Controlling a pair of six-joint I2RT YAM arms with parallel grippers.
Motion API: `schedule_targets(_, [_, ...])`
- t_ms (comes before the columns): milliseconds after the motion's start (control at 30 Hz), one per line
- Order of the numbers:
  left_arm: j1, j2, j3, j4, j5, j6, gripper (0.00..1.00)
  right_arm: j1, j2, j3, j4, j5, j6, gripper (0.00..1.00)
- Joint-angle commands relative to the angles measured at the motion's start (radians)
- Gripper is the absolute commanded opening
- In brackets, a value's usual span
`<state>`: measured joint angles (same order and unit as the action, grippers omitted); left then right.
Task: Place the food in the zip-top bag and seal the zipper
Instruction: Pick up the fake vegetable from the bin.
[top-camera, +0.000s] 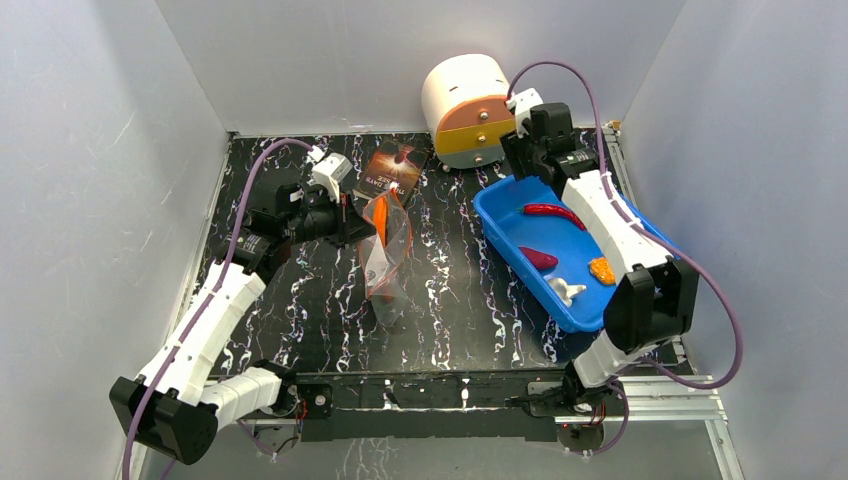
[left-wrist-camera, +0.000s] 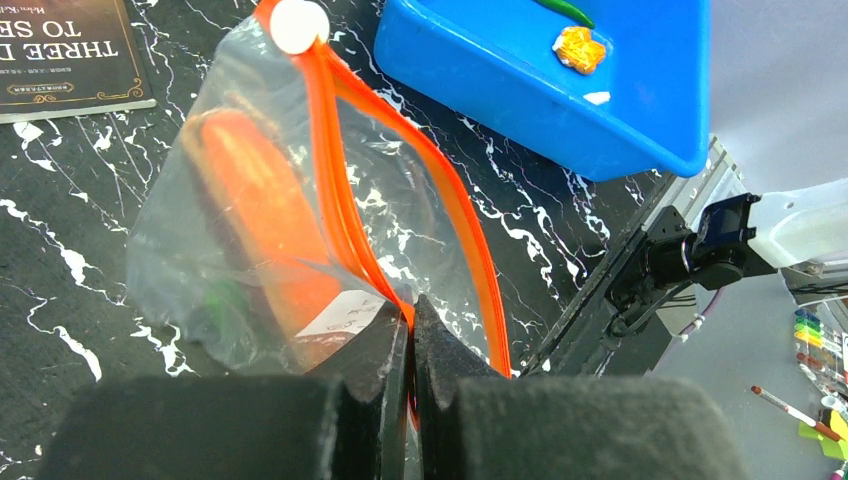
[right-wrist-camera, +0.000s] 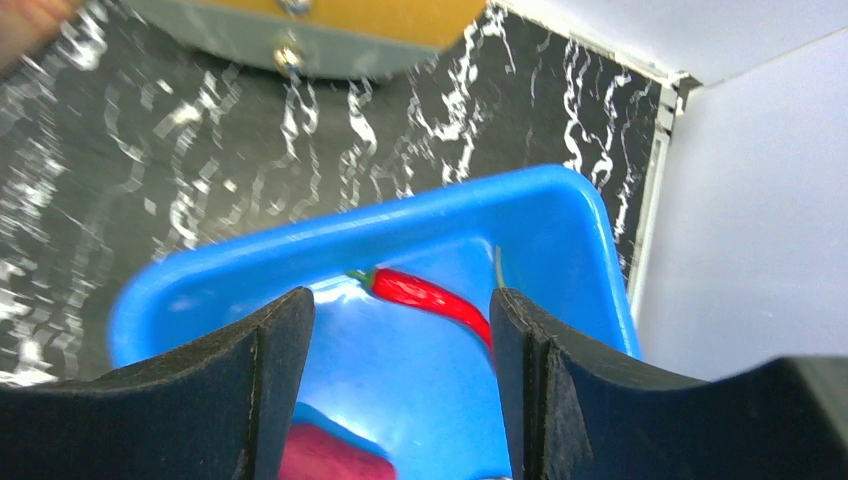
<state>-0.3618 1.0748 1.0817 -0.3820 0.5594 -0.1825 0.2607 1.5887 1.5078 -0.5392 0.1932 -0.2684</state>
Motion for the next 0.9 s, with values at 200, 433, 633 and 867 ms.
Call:
schedule_targets(200, [0.0,-0.024,0.034,-0.025,0.028,-0.009,0.0,-0.157,0.095,0.056,-0.101,-0.282,-0.2,0.56])
schedule_targets(433, [0.001,-0.036,0.043,-0.047,0.018,-0.015,0.0,-0.229,0.073,-0.052,-0.082,-0.283,-0.364,0.58])
schedule_targets(633, [0.001,-0.047,0.051,-0.073,0.004,-0.013,0.0,-0.283,0.108,-0.052,-0.128,-0.346,-0.459,0.57])
schedule_targets(867, [0.001,-0.057,0.05,-0.061,0.007,-0.043,0.0,-0.311,0.142,-0.138,-0.088,-0.347,-0.531,0.56])
